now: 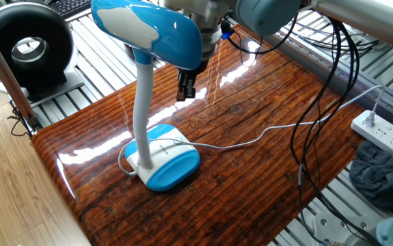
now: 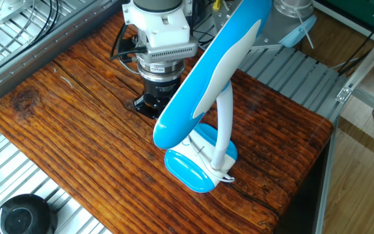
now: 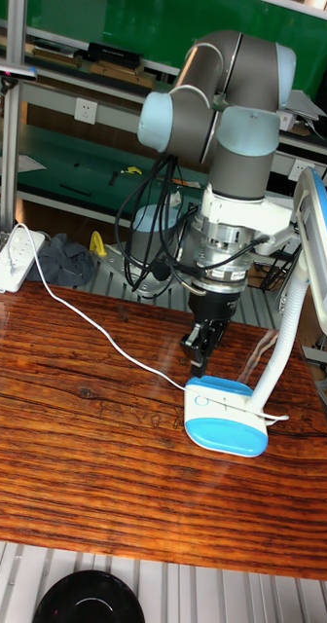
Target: Turn on the desk lamp by pressing the button
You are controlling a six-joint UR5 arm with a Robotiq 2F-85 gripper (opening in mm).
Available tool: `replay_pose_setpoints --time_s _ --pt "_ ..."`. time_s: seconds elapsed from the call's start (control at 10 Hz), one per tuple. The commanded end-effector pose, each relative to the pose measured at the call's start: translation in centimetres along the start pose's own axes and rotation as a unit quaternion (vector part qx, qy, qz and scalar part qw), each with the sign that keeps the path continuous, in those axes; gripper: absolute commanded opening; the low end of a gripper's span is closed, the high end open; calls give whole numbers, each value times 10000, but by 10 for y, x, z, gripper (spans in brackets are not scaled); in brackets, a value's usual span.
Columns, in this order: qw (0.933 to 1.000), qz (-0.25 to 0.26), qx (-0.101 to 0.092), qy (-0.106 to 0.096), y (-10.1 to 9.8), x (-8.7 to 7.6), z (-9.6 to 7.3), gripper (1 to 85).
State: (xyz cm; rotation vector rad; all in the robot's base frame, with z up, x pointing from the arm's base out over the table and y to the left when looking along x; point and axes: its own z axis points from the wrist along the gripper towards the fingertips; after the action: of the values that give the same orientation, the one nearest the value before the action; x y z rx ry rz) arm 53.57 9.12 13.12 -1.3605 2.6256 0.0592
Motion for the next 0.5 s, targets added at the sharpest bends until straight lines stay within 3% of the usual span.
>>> replay_pose_setpoints --time_s 0.0,0.3,0.4 --pt "9997 80 -119 -197 5 -12 -3 10" --pt "9995 89 -179 -230 8 -13 -3 10" --pt "9998 -9 -132 -151 6 -9 -3 10"
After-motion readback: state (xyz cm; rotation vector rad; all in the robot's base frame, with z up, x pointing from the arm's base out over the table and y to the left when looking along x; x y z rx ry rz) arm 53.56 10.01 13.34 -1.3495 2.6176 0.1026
